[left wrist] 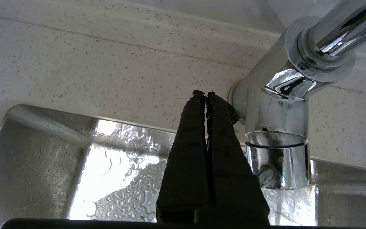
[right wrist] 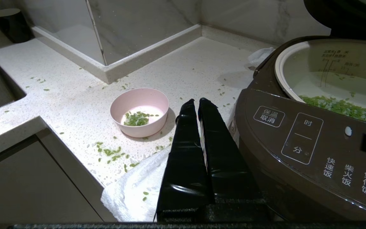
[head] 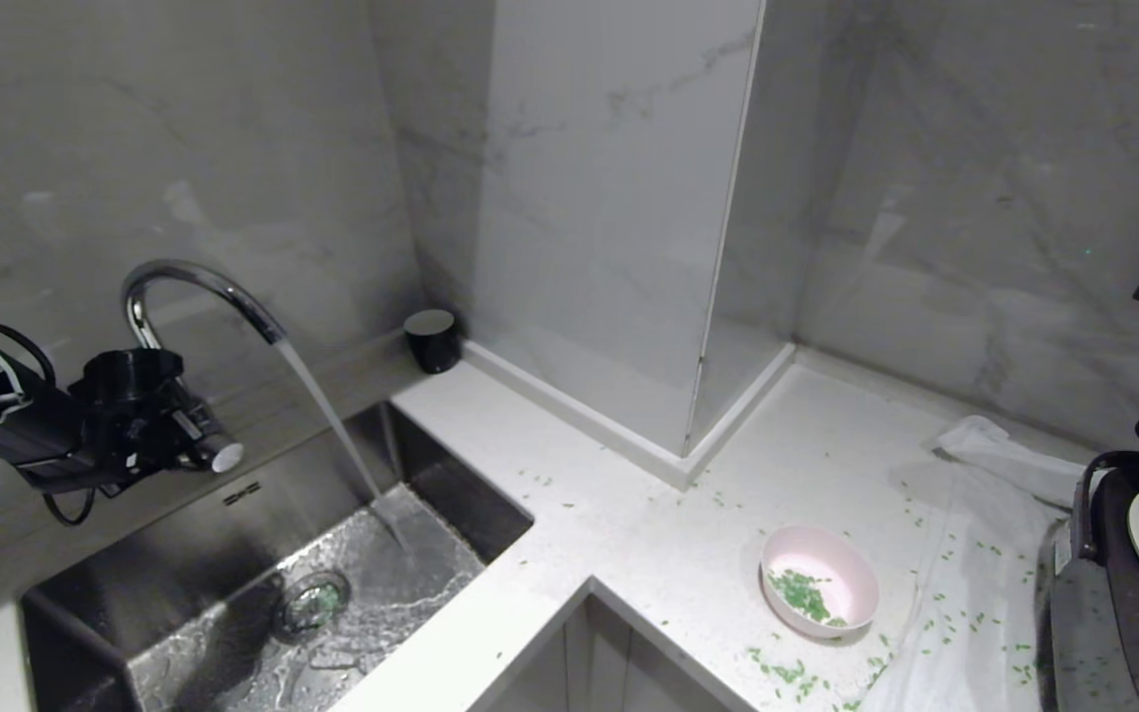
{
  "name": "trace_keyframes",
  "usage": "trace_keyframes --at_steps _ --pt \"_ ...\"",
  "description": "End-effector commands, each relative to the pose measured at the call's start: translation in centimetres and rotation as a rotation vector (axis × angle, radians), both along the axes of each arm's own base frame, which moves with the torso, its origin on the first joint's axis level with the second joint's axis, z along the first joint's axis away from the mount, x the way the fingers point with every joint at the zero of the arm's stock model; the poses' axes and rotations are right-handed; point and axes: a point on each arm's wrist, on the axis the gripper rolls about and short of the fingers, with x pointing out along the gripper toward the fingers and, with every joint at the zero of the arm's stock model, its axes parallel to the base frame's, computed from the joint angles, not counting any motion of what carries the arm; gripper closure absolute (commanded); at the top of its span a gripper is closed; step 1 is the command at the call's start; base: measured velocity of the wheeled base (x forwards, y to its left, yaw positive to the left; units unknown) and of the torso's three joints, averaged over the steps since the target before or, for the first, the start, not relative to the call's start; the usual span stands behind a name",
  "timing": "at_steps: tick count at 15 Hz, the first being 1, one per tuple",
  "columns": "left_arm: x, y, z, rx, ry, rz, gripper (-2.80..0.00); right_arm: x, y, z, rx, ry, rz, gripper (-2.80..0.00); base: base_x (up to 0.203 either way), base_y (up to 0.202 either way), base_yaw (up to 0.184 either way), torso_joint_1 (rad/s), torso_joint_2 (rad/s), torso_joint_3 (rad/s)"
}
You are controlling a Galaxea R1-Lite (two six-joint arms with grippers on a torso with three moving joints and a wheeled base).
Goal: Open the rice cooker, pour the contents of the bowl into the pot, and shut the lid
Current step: Turn on the tap
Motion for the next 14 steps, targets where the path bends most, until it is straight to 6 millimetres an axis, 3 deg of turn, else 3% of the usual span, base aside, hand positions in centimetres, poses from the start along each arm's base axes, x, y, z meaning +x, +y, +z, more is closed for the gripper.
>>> trace_keyframes --at_steps 1,4,7,8,14 --pt "-0.5 -0.2 0.7 0.0 -0.007 0.002 0.0 0.0 0.0 0.0 0.0 -0.001 0.0 0.0 0.0 0.0 0.0 0.0 0.0 0.0" --pt "-2.6 -1.5 2.8 -0.019 -0.006 -0.013 0.0 0.0 0.0 0.0 0.0 -0.001 0.0 0.0 0.0 0.0 0.0 0.0 0.0 0.0" --pt "-3.7 -4.1 2.0 -0.09 0.0 -0.014 0.0 0.0 0.0 0.0 0.0 -0.001 0.0 0.0 0.0 0.0 0.0 0.0 0.0 0.0" --pt "-3.7 -4.2 1.8 -0.096 0.001 -0.007 -2.8 0.0 0.0 0.0 0.0 -0.001 0.0 0.0 0.0 0.0 0.0 0.0 0.0 0.0" --pt "-3.6 -4.5 1.3 -0.115 -0.019 0.015 -2.8 0.0 0.0 0.0 0.0 -0.001 0.0 0.0 0.0 0.0 0.0 0.0 0.0 0.0"
